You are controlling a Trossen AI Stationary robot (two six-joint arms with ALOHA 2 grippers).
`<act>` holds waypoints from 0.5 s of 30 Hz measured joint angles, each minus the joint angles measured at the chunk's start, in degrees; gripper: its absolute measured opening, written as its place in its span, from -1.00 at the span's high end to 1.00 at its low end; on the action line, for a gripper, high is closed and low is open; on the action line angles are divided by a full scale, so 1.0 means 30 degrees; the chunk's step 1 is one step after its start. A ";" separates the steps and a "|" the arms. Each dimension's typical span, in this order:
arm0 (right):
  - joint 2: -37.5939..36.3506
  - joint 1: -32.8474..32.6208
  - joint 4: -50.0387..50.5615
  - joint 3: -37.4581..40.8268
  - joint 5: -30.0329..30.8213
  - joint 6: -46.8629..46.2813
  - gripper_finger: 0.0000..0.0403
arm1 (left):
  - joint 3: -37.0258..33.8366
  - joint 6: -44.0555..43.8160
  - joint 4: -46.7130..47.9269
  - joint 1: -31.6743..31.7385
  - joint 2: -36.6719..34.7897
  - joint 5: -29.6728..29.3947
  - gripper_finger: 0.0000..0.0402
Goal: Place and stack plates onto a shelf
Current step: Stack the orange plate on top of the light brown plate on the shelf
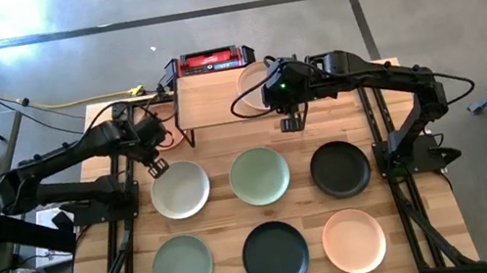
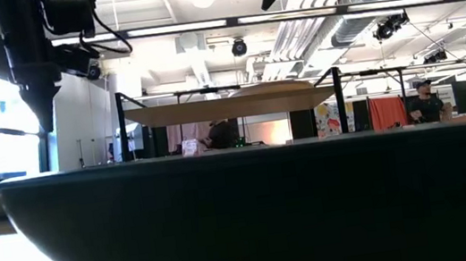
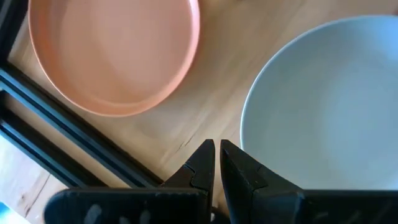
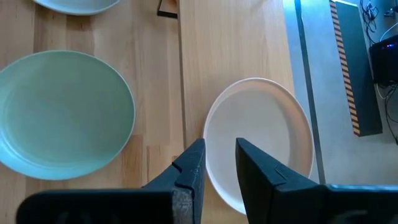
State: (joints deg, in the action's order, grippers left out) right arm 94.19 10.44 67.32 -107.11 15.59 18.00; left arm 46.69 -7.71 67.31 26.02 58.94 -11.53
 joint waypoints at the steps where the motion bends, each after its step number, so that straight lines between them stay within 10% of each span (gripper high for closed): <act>1: 0.0000 0.0000 -0.0019 0.0001 0.0000 0.0000 0.67 | -0.0075 -0.0175 0.0006 0.0006 0.0053 0.0006 0.92; 15: 0.0007 0.0000 -0.0091 0.0007 -0.0393 0.0006 0.67 | -0.0989 0.0926 -0.0981 0.0321 0.0298 0.2229 0.61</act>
State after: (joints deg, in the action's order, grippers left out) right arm 94.21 10.44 67.05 -107.09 14.41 18.02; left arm 43.72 -4.94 64.36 26.98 59.83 -4.84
